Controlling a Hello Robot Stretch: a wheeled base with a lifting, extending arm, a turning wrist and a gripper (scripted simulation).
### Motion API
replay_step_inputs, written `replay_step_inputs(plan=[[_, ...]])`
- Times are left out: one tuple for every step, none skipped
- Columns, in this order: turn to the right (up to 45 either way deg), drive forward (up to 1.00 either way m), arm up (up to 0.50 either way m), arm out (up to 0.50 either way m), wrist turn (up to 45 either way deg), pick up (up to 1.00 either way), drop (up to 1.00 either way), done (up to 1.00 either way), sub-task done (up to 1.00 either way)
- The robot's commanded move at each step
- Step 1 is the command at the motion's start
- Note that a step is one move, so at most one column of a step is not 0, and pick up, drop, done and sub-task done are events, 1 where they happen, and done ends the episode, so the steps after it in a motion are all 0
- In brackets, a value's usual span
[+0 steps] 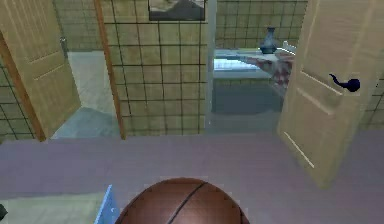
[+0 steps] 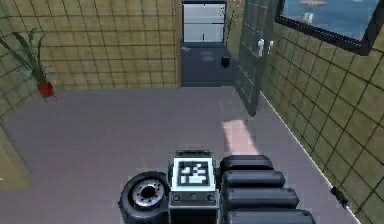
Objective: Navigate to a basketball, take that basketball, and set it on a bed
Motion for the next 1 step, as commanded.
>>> replay_step_inputs(plan=[[0.0,1.00,0.00,0.00,0.0,0.00,0.00,0.00,0.00]])
